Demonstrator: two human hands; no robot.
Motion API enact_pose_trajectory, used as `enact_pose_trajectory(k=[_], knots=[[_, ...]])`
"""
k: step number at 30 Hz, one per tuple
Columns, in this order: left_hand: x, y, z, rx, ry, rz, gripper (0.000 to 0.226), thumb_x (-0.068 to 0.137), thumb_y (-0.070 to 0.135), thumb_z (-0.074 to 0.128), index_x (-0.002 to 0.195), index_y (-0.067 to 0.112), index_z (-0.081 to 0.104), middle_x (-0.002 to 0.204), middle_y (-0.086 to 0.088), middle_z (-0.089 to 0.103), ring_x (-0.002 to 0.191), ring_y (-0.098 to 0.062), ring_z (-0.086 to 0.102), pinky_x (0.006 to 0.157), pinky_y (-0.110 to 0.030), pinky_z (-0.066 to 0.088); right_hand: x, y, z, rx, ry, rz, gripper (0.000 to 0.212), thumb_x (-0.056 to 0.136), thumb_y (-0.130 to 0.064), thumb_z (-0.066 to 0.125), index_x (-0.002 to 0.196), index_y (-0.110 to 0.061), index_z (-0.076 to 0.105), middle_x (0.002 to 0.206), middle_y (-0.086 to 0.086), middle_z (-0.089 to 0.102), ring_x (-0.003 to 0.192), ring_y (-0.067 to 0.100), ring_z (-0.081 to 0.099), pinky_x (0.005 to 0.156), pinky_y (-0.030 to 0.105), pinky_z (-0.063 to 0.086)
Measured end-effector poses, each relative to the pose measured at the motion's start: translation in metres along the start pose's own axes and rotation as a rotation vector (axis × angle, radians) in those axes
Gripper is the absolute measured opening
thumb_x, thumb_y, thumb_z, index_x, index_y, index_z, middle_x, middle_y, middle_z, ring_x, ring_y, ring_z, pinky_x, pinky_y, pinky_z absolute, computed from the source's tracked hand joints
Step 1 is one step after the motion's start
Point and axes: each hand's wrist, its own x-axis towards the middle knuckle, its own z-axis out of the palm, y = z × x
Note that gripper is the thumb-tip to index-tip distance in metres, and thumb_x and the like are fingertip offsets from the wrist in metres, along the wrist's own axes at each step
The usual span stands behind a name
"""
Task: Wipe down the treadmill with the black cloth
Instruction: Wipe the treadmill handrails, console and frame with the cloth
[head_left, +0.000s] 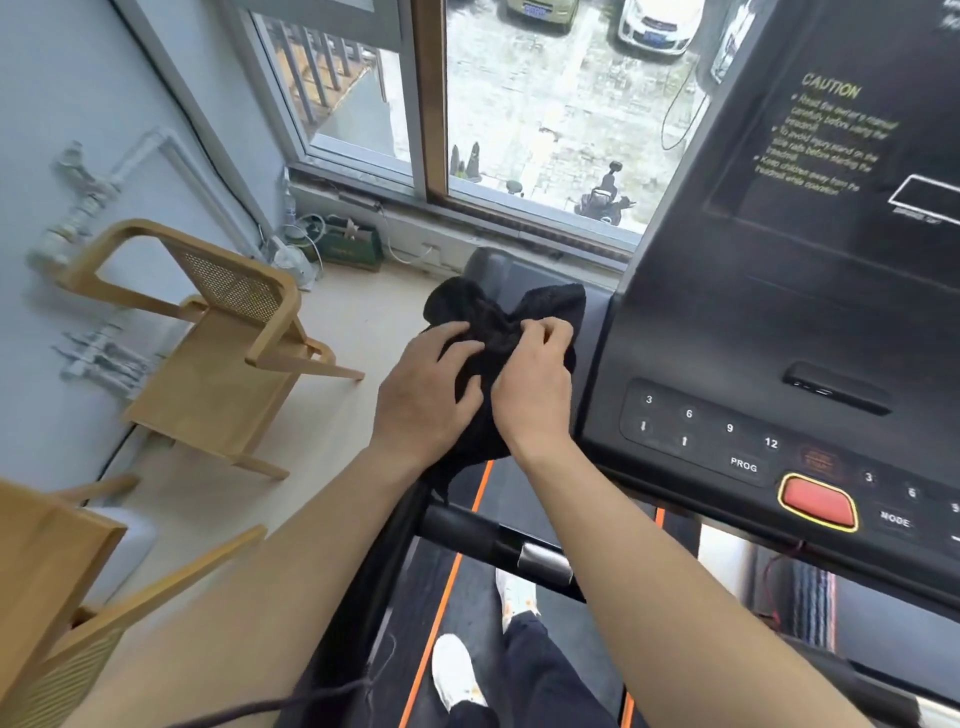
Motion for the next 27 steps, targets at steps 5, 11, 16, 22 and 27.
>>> enact_pose_trajectory(k=[5, 11, 16, 22, 27], knots=[[-0.001, -0.001, -0.005, -0.005, -0.089, -0.01, 0.046, 0.09, 0.029, 0.062, 0.134, 0.02, 0.06, 0.152, 0.007, 0.045, 0.138, -0.013, 0.043, 0.103, -0.033, 0.044, 0.017, 0.003, -0.009, -0.097, 0.03, -0.012, 0.027, 0.092, 0.001, 0.049, 0.114, -0.011, 0.059, 0.11, 0.008, 0.065, 0.095, 0.033, 0.066, 0.074, 0.038, 0.048], [0.004, 0.005, -0.001, -0.062, -0.063, -0.064, 0.043, 0.09, 0.03, 0.06, 0.131, 0.019, 0.061, 0.15, 0.009, 0.046, 0.135, -0.012, 0.046, 0.103, -0.037, 0.047, 0.012, 0.014, -0.012, -0.235, -0.048, -0.168, 0.023, 0.086, -0.003, 0.051, 0.103, -0.013, 0.064, 0.088, 0.012, 0.068, 0.087, 0.035, 0.063, 0.072, 0.04, 0.046], [0.01, 0.011, 0.006, -0.04, -0.076, -0.015, 0.04, 0.09, 0.034, 0.063, 0.127, 0.019, 0.065, 0.148, 0.003, 0.051, 0.144, -0.023, 0.036, 0.113, -0.04, 0.038, 0.035, 0.034, -0.04, -0.23, -0.417, -0.377, 0.02, 0.082, -0.002, 0.05, 0.087, -0.019, 0.06, 0.081, 0.005, 0.064, 0.091, 0.035, 0.061, 0.07, 0.036, 0.041], [0.023, 0.025, 0.021, 0.095, -0.043, 0.105, 0.032, 0.087, 0.033, 0.066, 0.113, 0.015, 0.073, 0.137, -0.005, 0.061, 0.141, -0.036, 0.041, 0.11, -0.05, 0.04, 0.048, 0.032, -0.06, -0.719, -0.35, -0.636, 0.014, 0.091, -0.013, 0.052, 0.083, -0.025, 0.055, 0.081, -0.001, 0.06, 0.093, 0.025, 0.059, 0.078, 0.037, 0.03], [0.05, 0.039, 0.027, 0.156, 0.008, -0.069, 0.027, 0.071, 0.032, 0.075, 0.094, 0.027, 0.063, 0.12, 0.001, 0.054, 0.119, -0.025, 0.044, 0.098, -0.039, 0.041, 0.05, 0.046, -0.051, -0.671, -0.17, -0.485, 0.025, 0.084, -0.026, 0.069, 0.071, -0.02, 0.048, 0.063, 0.0, 0.05, 0.071, 0.025, 0.049, 0.064, 0.035, 0.029]])
